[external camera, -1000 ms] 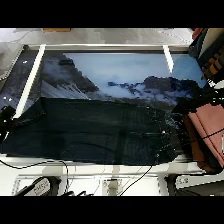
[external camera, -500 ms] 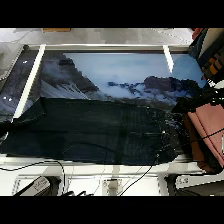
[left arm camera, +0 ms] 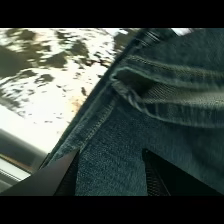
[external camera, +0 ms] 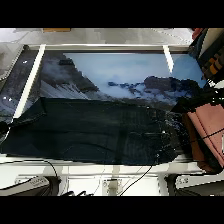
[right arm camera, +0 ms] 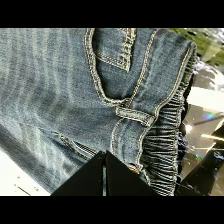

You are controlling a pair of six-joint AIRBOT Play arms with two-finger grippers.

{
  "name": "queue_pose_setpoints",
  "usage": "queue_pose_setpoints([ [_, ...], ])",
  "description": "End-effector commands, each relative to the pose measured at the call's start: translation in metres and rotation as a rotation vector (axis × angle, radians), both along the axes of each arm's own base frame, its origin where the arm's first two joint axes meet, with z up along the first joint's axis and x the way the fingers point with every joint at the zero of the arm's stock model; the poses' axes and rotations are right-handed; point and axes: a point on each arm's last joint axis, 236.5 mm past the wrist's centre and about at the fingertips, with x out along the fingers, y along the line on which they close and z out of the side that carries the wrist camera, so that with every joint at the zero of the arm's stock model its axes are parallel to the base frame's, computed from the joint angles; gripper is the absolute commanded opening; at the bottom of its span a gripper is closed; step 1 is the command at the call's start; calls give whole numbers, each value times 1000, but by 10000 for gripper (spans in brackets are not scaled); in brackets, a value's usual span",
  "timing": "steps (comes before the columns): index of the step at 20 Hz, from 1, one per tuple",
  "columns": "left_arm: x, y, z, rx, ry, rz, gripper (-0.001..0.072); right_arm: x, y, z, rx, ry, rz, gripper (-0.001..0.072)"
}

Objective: Fold the clothes and pants, and hang the long-sleeved shirts on hangers.

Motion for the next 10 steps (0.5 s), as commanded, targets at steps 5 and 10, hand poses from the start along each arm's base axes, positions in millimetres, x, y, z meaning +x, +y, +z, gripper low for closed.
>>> queue_pose_setpoints([
  [5,4,1,-32,-66,73,-167,505,11,16,14,87,-42,-21,30],
  [10,27,32,-26,66,-16,-124,497,17,25,23,143,-68,-35,30],
])
